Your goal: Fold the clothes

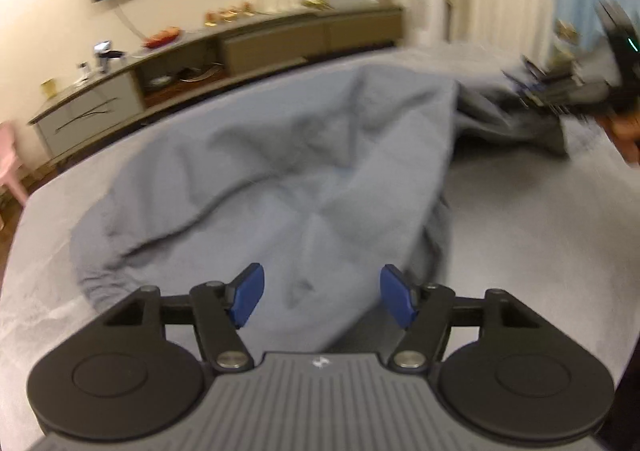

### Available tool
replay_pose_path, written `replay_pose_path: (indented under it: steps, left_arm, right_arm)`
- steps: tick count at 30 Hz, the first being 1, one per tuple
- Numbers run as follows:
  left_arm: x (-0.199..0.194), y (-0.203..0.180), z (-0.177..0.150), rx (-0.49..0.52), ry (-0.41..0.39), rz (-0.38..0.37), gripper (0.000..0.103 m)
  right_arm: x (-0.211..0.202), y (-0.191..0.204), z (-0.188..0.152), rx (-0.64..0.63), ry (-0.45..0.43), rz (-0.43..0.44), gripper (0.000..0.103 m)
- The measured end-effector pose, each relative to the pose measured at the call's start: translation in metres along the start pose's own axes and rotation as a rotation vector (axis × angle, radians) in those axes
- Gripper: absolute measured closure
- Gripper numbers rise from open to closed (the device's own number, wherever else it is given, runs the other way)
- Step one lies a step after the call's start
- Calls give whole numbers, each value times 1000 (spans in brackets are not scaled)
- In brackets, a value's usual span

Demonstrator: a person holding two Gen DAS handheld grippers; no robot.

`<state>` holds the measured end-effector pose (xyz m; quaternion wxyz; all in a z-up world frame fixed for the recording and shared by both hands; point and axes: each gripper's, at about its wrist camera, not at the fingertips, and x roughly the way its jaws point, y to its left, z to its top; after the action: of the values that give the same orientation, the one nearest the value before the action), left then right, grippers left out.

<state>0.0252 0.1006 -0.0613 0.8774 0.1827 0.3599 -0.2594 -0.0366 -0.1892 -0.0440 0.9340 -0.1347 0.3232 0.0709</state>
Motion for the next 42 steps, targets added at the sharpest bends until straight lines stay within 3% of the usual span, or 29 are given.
replay_pose_path:
  steps: [2,3,4,5,6,9,13,16,19,22,24,25,27,28,29,32,34,36,37,39,42]
  left_arm:
    - [11,-10,-5,44,40,30,41]
    - [17,-10,-7,48,58,50,46]
    - [23,-11,-9,51,77,70,67]
    - [29,-11,-10,53,95,90,96]
    - [31,-8,-10,33,105,109,98]
    - [12,9,0,-39,20,160,101]
    - [-66,31,31,-190,-226,160,101]
    - [-140,43,70,-183,-419,202,101]
    - [-191,60,115,-148,-525,273,101]
    - [-183,83,153,-168,-493,325,101]
    - [-113,100,163,-198,-306,355,101]
    - [-78,109,168,-212,-211,369,100]
    - [-24,114,146,-289,-67,366,97]
    - [-5,115,130,-342,-20,357,94]
    - [-4,112,110,-395,-51,314,86]
    - [-18,107,59,-495,-104,248,74]
    - [-25,106,47,-527,-79,231,74]
    - [-37,101,46,-505,-108,217,65]
    - [-38,100,46,-501,-117,225,56]
    - [-43,94,38,-506,-123,245,53]
    - [-43,85,34,-516,-104,236,52]
  right_arm:
    - [4,4,-7,-14,-2,-19,88]
    - [6,7,-11,-23,4,-25,74]
    - [9,10,-15,-32,10,-32,64]
    - [11,13,-19,-41,15,-38,44]
    - [14,15,-25,-55,19,-49,43]
    - [26,5,-30,-41,55,-89,93]
    - [-16,-28,4,60,-88,-80,97]
    - [-68,-43,46,60,-234,-81,97]
    - [-106,-57,99,28,-360,-89,97]
    - [-112,-77,147,46,-405,-37,96]
    - [-75,-81,166,48,-354,-18,91]
    - [-43,-79,169,22,-274,-11,86]
    - [10,-85,155,40,-130,-16,48]
    - [27,-91,143,68,-80,-19,46]
    - [43,-97,131,96,-34,-21,46]
    - [8,-110,83,207,-103,-16,30]
    - [-14,-111,50,247,-124,-14,21]
    - [-34,-99,15,263,-130,-7,16]
    - [-45,-88,-5,278,-131,2,13]
    - [-55,-70,-39,274,-111,62,9]
    - [-40,-37,-65,122,-39,108,7]
